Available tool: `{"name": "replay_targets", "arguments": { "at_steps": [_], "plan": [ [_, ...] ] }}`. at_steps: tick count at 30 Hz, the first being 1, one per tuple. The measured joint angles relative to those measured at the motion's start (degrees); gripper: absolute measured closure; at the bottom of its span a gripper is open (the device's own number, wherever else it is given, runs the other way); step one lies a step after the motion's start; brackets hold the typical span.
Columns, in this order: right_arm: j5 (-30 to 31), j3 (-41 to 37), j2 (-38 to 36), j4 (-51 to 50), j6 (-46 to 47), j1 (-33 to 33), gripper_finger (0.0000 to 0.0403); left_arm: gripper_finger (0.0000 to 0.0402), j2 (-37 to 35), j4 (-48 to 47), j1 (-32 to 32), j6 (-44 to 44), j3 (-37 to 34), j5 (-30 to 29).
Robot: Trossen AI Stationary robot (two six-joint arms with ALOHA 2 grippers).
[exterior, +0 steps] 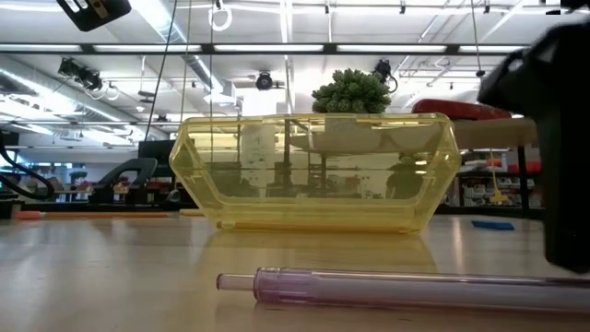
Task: Pack school essentials
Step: Put the pen into the supply box
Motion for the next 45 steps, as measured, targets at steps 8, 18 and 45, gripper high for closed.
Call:
{"name": "replay_targets", "arguments": {
  "at_steps": [8, 18, 45],
  "plan": [
    [-1.1, -3.9, -0.5, 2.7, 1.4, 0.0, 0.0248, 0.0391, 0.0, 0.0, 0.0, -1.4, 0.0, 0.0],
    [-1.5, -4.6, -0.4, 2.0, 2.5, -0.4, 0.0366, 0.0380, 0.0, 0.0, 0.0, -2.6, 0.0, 0.0],
    [6.6, 19.5, -2.2, -13.2, -10.6, -2.9, 0.0370, 0.0394, 0.0, -0.1, 0.0, -4.1, 0.0, 0.6]
  ]
}}
